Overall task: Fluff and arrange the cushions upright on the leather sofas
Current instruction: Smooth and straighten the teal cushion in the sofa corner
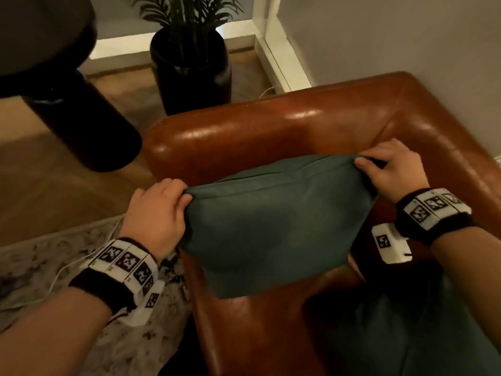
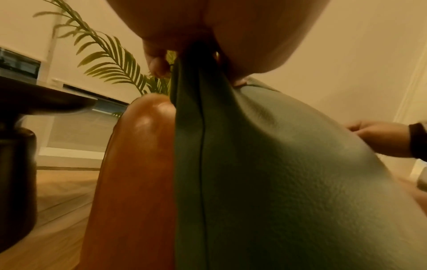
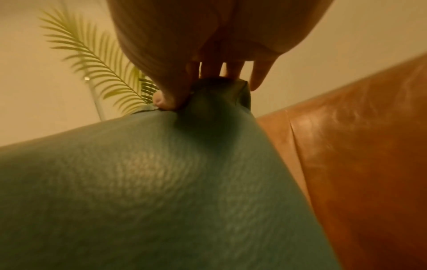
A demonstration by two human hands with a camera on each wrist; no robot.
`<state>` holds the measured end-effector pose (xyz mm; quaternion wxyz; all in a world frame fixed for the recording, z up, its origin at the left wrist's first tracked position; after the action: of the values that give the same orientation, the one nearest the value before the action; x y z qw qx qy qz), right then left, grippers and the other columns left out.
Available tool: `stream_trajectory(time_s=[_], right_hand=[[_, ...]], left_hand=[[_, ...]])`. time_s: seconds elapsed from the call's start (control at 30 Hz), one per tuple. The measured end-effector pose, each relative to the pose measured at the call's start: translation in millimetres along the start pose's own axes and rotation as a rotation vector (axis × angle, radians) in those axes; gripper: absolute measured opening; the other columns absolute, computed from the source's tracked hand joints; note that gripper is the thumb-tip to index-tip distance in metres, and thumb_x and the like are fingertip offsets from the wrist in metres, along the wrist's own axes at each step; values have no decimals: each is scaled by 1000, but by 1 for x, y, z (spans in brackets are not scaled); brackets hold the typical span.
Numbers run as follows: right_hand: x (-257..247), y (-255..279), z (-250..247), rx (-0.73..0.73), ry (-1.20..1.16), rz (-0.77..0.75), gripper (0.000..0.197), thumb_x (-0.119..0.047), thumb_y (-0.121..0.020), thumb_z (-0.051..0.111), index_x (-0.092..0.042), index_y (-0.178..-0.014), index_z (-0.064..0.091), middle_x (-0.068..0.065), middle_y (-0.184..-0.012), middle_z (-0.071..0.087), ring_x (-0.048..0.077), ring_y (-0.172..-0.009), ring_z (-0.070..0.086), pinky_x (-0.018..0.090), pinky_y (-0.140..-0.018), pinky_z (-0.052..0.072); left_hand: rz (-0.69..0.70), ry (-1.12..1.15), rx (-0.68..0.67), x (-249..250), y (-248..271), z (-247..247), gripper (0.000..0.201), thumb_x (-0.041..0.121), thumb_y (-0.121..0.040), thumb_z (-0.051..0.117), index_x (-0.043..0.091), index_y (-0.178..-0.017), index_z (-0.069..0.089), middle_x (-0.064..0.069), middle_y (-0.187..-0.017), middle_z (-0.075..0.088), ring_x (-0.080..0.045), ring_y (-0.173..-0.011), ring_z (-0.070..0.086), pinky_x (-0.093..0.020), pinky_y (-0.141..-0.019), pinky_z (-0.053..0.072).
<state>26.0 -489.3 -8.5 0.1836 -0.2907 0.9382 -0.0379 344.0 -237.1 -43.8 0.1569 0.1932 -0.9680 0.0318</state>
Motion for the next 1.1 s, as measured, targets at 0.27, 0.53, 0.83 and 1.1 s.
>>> stream_trajectory(time_s=[0.27, 0.53, 0.83, 1.1], right_hand=[[-38, -42, 25, -84, 93, -83, 37, -48, -87, 56, -21, -106, 73, 11, -106, 67, 35, -104, 52, 44, -96, 38], [-161, 56, 109, -146, 74, -528, 47, -32, -98, 43, -16, -142, 48, 11, -149, 45, 30, -141, 35, 52, -117, 23], [-61, -7, 110, -188, 295, -358, 59, -50, -100, 20, -29, -155, 18, -5, -163, 20, 17, -150, 14, 40, -122, 8], [-71, -35, 93, -198, 130, -306, 50, -52, -98, 33, -26, -134, 54, 0, -140, 54, 22, -136, 41, 44, -120, 10]], left_hand=[[-239, -61, -96, -38, -17, -28, 12, 16, -96, 45, 26, -97, 52, -5, -103, 62, -33, -104, 57, -45, -87, 35], [199, -114, -53, 73, 0, 33, 60, 34, -97, 32, 16, -154, 27, -4, -161, 30, -27, -149, 27, -47, -121, 21], [31, -217, -31, -1, -12, 49, 66, 57, -98, 20, 29, -157, 16, 0, -163, 23, -27, -151, 19, -44, -124, 12], [-108, -100, 4, -12, -22, 36, 60, 53, -97, 21, 20, -140, 47, -7, -135, 56, -30, -127, 48, -46, -112, 30]])
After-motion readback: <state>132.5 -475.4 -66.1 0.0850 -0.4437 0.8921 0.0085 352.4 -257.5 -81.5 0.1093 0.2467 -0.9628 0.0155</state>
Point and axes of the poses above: each hand's wrist, its own y-axis away from the middle knuckle, its own z-axis out of the palm, x = y × z, the point moved 6 cm from there along -y, towards the middle knuckle
